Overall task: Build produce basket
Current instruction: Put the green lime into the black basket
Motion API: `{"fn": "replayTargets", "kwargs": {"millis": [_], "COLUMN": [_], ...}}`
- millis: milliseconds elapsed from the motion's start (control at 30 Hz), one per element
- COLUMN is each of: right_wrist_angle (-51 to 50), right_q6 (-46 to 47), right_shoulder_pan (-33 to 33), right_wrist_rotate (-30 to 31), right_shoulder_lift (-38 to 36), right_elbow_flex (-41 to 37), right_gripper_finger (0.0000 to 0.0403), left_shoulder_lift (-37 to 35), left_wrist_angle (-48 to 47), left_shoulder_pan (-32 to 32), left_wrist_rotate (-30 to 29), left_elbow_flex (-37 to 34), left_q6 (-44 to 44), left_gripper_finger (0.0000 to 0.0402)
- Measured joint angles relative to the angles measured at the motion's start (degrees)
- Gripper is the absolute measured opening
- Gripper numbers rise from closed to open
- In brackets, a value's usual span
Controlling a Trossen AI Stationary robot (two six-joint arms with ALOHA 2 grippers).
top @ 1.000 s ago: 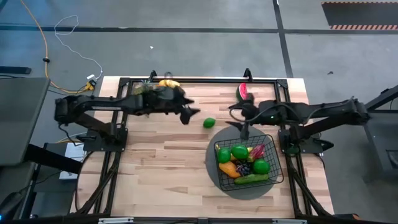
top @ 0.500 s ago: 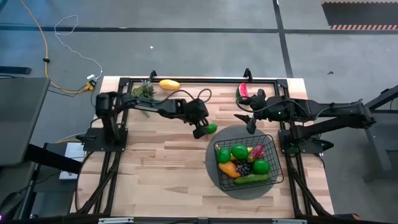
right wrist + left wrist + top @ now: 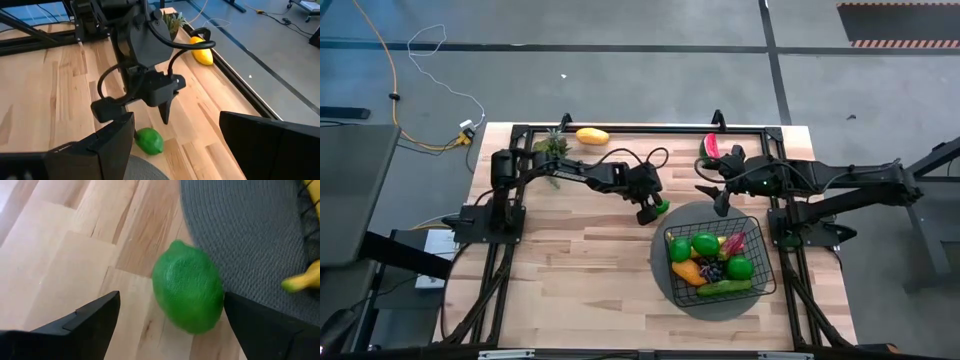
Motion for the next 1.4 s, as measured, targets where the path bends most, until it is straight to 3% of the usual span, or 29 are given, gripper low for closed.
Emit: {"fn": "replayTargets", "kwargs": {"millis": [200, 567, 1133, 1400], "right_wrist_angle": [0.4, 0.6, 0.8, 0.8], "right_q6": [0.2, 0.2, 0.2, 0.2], "right_shoulder_pan": [0.0, 0.0, 0.0, 0.0], "right_wrist_rotate": [0.0, 0.0, 0.0, 0.0], "right_shoulder_lift": [0.6, 0.6, 0.6, 0.6], "right_elbow_flex": [0.0, 0.0, 0.0, 0.0], "right_gripper_finger": [0.0273, 0.0273, 0.0273, 0.0273], "left_shoulder_lift": [1.6, 2.1, 7.4, 7.4], "left_wrist_angle": [1.3, 7.5, 11.1, 10.1], "left_shoulder_pan": [-0.7, -2.7, -4.4, -5.3], "left_wrist_rotate": [-0.6, -7.2, -10.2, -12.1], "left_elbow_flex": [-0.1, 0.0, 0.0, 0.0], "left_q6": [-0.7, -0.2, -2.9, -0.3], "left_gripper_finger": [0.0347, 0.0347, 0.0346, 0.0302]}}
